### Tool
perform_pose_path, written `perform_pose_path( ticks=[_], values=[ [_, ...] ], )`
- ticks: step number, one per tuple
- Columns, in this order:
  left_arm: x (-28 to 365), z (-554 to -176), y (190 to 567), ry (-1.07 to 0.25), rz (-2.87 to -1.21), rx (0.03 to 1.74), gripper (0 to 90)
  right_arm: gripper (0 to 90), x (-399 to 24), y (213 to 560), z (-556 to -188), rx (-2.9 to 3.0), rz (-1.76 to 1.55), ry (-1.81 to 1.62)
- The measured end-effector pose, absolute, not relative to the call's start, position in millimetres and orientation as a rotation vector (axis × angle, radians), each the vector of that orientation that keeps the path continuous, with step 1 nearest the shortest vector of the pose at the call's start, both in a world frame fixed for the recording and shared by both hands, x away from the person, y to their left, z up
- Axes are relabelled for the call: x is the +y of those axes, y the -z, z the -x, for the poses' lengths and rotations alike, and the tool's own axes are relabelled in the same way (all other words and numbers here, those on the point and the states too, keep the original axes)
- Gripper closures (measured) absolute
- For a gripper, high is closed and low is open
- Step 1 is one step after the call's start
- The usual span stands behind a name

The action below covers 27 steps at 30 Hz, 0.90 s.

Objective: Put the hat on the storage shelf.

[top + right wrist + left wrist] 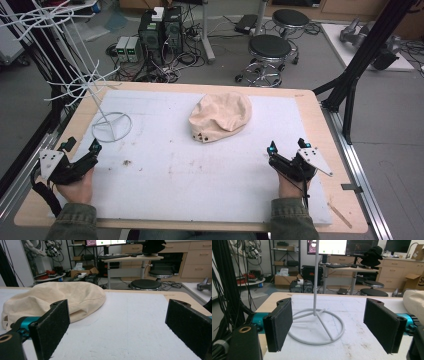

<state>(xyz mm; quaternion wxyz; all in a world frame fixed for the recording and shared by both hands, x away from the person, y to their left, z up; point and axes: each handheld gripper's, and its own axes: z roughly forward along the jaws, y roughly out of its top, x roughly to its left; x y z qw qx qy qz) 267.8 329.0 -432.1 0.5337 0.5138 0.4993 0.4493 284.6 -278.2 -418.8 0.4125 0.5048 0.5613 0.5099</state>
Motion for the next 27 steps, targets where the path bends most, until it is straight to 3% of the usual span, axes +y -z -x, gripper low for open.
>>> perform_pose_path(
  ticks=[10,27],
  values=[
    [327,-268,433,-1.057,-1.232,1.188,23.6,4.8,-281,417,-286,1.399,-1.276,-1.293],
    [324,-270,433,-1.045,-1.245,1.186,23.6,4.8,-279,383,-303,1.476,-1.214,-1.293]
  ],
)
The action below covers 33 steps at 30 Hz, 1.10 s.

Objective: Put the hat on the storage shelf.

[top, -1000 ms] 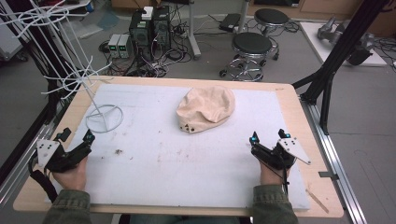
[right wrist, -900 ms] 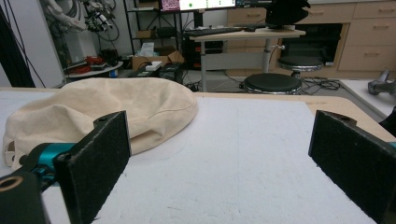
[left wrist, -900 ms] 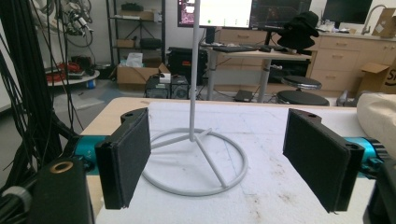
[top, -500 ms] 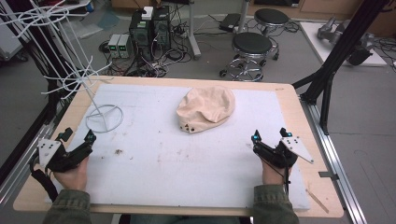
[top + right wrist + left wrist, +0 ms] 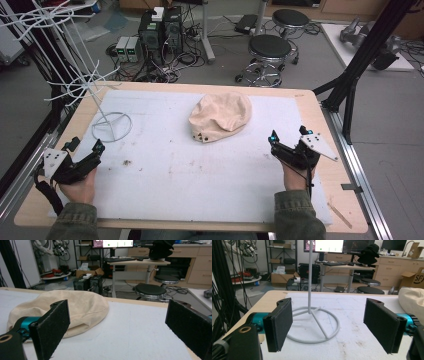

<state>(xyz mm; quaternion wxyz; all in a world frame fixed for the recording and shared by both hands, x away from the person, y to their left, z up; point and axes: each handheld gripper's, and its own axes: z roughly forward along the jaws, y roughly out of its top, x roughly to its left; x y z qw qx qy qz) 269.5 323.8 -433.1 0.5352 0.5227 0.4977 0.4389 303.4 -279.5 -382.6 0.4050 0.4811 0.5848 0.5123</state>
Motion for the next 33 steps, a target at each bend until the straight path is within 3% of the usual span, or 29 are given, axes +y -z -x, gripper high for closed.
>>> perform_pose_path(
  ticks=[33],
  values=[
    [323,-271,434,-1.033,-1.252,1.186,23.6,4.9,-256,349,-359,1.583,-1.269,-1.304]
  ],
)
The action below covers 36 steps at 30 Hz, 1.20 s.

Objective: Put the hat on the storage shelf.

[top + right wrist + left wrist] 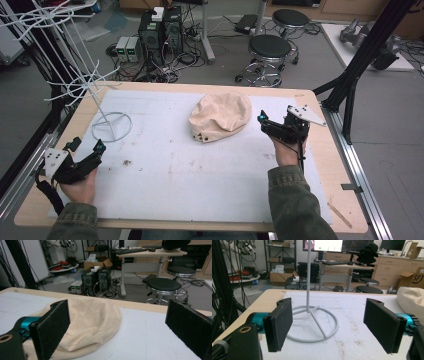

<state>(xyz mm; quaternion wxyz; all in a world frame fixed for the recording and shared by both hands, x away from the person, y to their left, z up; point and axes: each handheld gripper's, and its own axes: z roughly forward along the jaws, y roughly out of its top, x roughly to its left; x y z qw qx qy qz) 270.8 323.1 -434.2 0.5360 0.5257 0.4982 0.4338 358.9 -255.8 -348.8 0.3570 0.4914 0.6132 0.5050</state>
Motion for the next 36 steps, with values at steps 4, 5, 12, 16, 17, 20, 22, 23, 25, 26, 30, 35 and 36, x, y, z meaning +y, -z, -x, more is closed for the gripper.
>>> perform_pose_path(
  ticks=[4,5,12,16,17,20,22,23,25,26,30,35,36],
  values=[
    [323,-271,434,-1.032,-1.250,1.187,23.6,4.9,-256,350,-365,1.591,-1.291,-1.301],
    [323,-271,434,-1.032,-1.250,1.187,23.6,5.1,-255,350,-367,1.590,-1.301,-1.310],
    [323,-272,434,-1.032,-1.252,1.184,23.6,5.3,-251,344,-377,1.627,-1.282,-1.296],
    [323,-272,435,-1.031,-1.251,1.184,23.6,5.8,-245,341,-388,1.661,-1.282,-1.286],
    [323,-272,435,-1.030,-1.253,1.184,23.6,5.8,-245,341,-388,1.661,-1.282,-1.286],
    [323,-272,435,-1.027,-1.251,1.186,23.6,5.8,-240,339,-398,1.699,-1.291,-1.274],
    [323,-272,435,-1.028,-1.249,1.185,23.6,5.8,-238,338,-401,1.699,-1.291,-1.268],
    [323,-272,435,-1.028,-1.249,1.182,23.6,5.8,-236,337,-403,1.695,-1.283,-1.267],
    [322,-272,435,-1.025,-1.250,1.183,23.6,5.8,-231,333,-409,1.700,-1.282,-1.251],
    [322,-272,435,-1.025,-1.254,1.181,23.6,5.8,-229,331,-412,1.702,-1.283,-1.247],
    [322,-272,435,-1.022,-1.258,1.177,23.6,5.8,-222,325,-420,1.711,-1.284,-1.236],
    [322,-273,435,-1.022,-1.258,1.177,23.6,5.7,-212,322,-434,1.715,-1.291,-1.217],
    [322,-273,435,-1.022,-1.259,1.176,23.6,5.8,-210,322,-436,1.723,-1.295,-1.212]
  ],
)
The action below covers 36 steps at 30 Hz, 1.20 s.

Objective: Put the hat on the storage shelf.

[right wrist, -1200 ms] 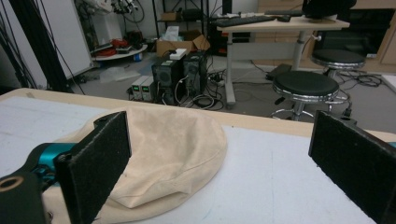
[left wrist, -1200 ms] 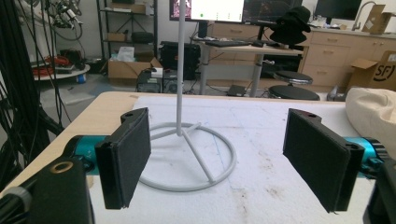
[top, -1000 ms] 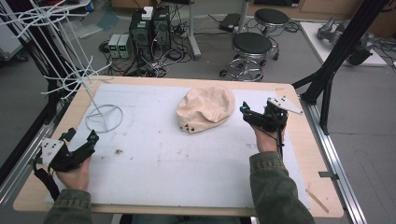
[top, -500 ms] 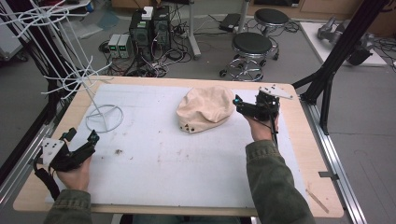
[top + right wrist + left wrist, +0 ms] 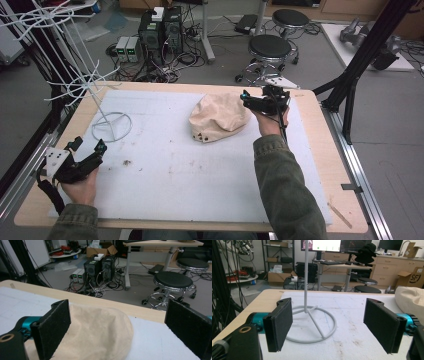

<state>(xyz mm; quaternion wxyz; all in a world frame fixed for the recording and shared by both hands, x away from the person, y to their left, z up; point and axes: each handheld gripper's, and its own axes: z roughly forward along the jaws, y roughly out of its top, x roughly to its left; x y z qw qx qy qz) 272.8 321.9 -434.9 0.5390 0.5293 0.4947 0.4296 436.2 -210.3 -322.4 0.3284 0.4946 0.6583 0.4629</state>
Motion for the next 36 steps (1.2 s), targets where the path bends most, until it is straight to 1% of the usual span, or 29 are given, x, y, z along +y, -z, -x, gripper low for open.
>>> perform_pose_path(
  ticks=[12,18,25,36],
  values=[
    [322,-275,435,-1.020,-1.259,1.176,23.6,5.7,-193,324,-464,1.741,-1.331,-1.168],
    [322,-276,435,-1.020,-1.257,1.175,23.6,5.7,-187,339,-478,1.742,-1.388,-1.138],
    [322,-277,435,-1.018,-1.258,1.172,23.6,5.7,-179,371,-497,1.766,-1.513,-1.055],
    [323,-277,435,-1.017,-1.257,1.167,23.6,5.7,-180,400,-509,1.794,-1.655,-0.962]
  ],
)
